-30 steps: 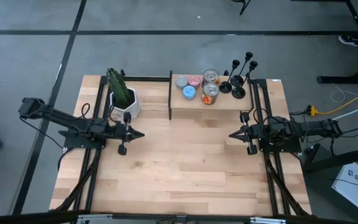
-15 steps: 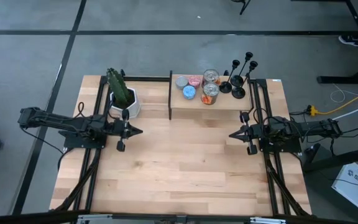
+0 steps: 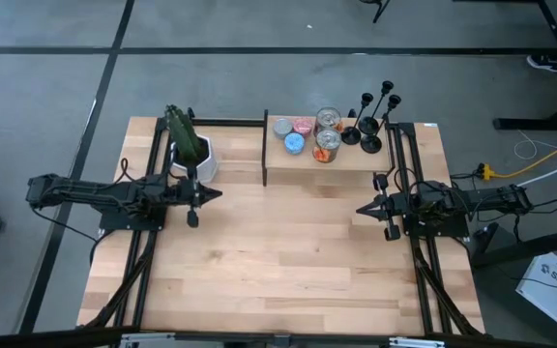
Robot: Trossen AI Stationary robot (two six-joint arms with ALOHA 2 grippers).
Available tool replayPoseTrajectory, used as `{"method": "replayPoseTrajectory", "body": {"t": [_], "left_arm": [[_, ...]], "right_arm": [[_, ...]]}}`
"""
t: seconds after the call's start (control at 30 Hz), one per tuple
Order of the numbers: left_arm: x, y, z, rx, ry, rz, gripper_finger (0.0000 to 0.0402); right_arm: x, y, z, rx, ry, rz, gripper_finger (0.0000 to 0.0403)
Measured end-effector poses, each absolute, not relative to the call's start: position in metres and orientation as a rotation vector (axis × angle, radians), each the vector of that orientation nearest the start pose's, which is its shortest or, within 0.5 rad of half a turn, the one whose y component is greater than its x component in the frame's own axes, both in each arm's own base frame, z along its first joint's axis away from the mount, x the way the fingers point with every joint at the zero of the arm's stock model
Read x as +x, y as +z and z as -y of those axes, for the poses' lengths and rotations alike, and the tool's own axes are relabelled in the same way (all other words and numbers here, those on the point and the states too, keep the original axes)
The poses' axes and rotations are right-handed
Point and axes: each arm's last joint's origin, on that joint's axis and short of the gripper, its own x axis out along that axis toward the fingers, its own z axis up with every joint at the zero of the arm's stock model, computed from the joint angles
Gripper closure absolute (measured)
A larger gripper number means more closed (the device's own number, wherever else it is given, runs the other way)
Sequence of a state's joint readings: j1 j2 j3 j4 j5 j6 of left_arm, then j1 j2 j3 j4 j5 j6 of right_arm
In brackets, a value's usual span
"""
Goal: Pick & Place candle stick holders
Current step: Return to Home Position
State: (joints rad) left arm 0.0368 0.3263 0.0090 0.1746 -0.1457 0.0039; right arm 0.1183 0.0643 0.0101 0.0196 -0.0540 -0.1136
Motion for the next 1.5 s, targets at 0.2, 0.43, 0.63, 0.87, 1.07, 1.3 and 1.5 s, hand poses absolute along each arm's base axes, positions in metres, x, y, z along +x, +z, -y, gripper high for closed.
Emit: {"method": "replayPoseTrajectory", "body": {"t": [0.2,0.43,0.63,0.87,1.07,1.3,1.5], "left_arm": [[0.1165,0.1543,-0.0086,0.054,0.187,-0.154,0.0397],[0.1165,0.1543,-0.0086,0.056,0.188,-0.154,0.0395],[0.1165,0.1544,-0.0086,0.056,0.188,-0.153,0.0397],[0.1165,0.1545,-0.0086,0.056,0.188,-0.152,0.0393],[0.1165,0.1546,-0.0086,0.056,0.187,-0.152,0.0398],[0.1165,0.1546,-0.0086,0.056,0.187,-0.151,0.0393],[0.1165,0.1546,-0.0086,0.056,0.187,-0.151,0.0398]], "right_arm": [[0.1001,0.1638,-0.0135,-0.114,0.174,-0.025,0.0392],[0.1001,0.1637,-0.0135,-0.115,0.174,-0.025,0.0392],[0.1001,0.1637,-0.0135,-0.114,0.174,-0.025,0.0392],[0.1001,0.1638,-0.0135,-0.114,0.174,-0.024,0.0392],[0.1001,0.1638,-0.0135,-0.114,0.174,-0.024,0.0392],[0.1001,0.1638,-0.0135,-0.115,0.174,-0.025,0.0392],[0.1001,0.1638,-0.0134,-0.114,0.174,-0.025,0.0392]]}}
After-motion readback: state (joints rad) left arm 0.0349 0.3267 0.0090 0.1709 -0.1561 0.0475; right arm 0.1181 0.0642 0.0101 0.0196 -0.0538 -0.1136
